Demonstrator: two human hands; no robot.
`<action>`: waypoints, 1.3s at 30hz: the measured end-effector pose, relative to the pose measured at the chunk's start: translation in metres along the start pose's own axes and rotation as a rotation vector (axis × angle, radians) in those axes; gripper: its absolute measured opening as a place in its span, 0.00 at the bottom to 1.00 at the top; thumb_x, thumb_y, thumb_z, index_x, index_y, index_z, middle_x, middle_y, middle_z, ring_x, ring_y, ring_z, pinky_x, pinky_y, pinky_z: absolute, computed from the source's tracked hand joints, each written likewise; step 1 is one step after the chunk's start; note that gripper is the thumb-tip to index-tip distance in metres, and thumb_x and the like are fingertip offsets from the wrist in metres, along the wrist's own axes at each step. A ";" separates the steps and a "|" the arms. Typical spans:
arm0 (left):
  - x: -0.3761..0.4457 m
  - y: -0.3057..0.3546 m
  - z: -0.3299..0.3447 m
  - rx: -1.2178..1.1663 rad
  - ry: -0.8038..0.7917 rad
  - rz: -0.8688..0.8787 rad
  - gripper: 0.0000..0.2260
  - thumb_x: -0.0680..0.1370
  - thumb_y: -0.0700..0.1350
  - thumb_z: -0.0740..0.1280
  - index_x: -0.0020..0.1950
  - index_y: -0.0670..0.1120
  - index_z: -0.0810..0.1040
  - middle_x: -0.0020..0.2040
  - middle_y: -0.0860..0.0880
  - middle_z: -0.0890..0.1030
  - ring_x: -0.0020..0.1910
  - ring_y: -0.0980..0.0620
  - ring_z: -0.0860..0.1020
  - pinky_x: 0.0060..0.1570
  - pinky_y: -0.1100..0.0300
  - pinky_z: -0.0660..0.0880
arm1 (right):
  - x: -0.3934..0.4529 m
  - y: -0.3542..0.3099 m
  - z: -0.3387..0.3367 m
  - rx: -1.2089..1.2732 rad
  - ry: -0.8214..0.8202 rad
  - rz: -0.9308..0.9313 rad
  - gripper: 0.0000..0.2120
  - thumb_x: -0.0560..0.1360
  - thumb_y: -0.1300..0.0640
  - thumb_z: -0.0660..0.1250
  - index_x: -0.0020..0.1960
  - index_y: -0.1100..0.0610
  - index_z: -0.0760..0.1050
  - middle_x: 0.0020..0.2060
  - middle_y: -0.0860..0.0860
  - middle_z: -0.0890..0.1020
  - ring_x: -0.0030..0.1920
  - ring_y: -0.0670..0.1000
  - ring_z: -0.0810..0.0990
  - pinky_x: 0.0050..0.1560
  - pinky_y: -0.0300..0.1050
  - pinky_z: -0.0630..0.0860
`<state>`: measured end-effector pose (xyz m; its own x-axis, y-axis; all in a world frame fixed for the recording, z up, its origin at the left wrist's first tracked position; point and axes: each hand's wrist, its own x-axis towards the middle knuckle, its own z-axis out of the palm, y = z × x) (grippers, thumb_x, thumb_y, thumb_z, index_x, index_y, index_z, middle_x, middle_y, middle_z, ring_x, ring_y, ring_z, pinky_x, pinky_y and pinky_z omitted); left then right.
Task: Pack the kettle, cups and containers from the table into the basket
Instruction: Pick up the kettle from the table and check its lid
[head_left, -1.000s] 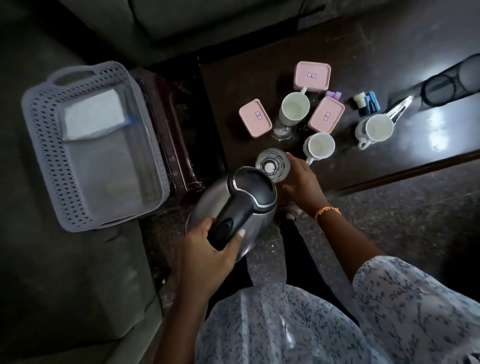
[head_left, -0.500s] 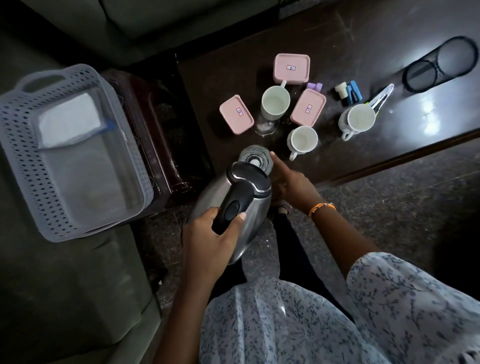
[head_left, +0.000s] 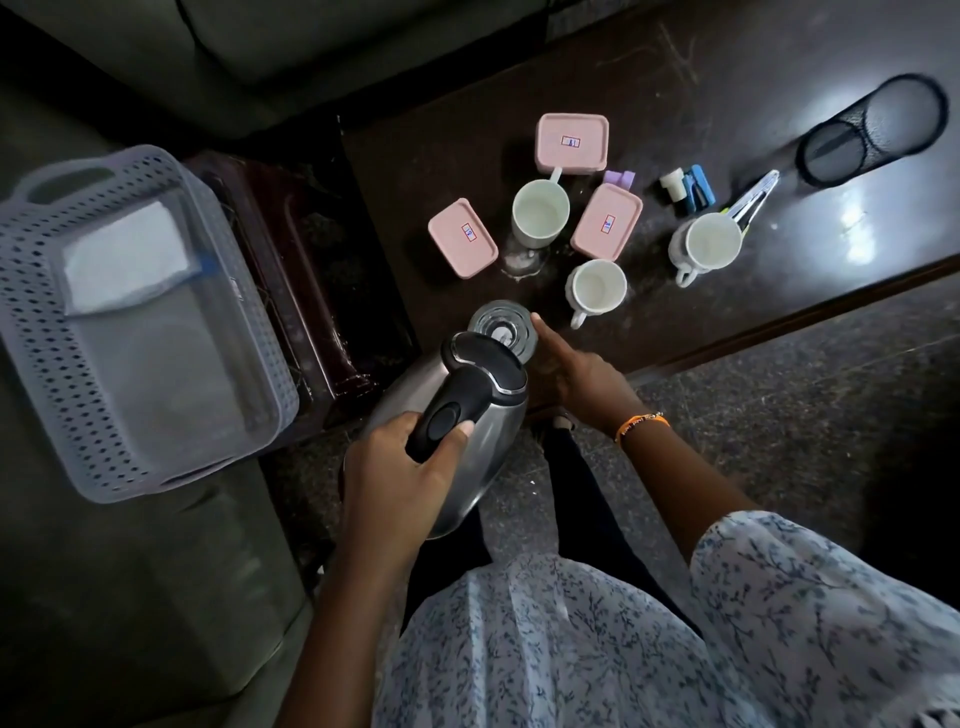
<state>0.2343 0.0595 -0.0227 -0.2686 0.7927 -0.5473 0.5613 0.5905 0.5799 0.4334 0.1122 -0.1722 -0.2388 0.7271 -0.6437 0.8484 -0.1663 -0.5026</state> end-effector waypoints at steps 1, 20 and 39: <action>0.001 0.001 0.000 0.012 0.002 0.002 0.13 0.70 0.54 0.69 0.32 0.46 0.76 0.25 0.50 0.75 0.24 0.57 0.71 0.26 0.65 0.66 | -0.001 0.000 -0.001 0.004 0.000 0.005 0.40 0.72 0.63 0.55 0.72 0.34 0.43 0.49 0.64 0.82 0.47 0.66 0.81 0.44 0.56 0.76; 0.003 0.005 0.010 0.237 0.036 -0.019 0.20 0.69 0.62 0.65 0.36 0.44 0.75 0.28 0.51 0.75 0.29 0.51 0.76 0.28 0.59 0.68 | 0.008 -0.014 -0.015 -0.225 -0.001 0.033 0.27 0.78 0.50 0.58 0.74 0.40 0.52 0.53 0.64 0.79 0.52 0.67 0.78 0.50 0.56 0.75; 0.009 0.028 0.012 0.323 0.036 -0.096 0.22 0.72 0.62 0.65 0.47 0.42 0.78 0.44 0.42 0.82 0.44 0.40 0.79 0.42 0.50 0.77 | 0.007 -0.023 -0.012 -0.223 -0.001 0.068 0.27 0.78 0.57 0.55 0.75 0.44 0.52 0.54 0.65 0.78 0.53 0.67 0.78 0.51 0.55 0.75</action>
<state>0.2571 0.0816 -0.0186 -0.3562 0.7443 -0.5649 0.7497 0.5886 0.3027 0.4177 0.1287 -0.1581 -0.1776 0.7182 -0.6728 0.9461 -0.0636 -0.3177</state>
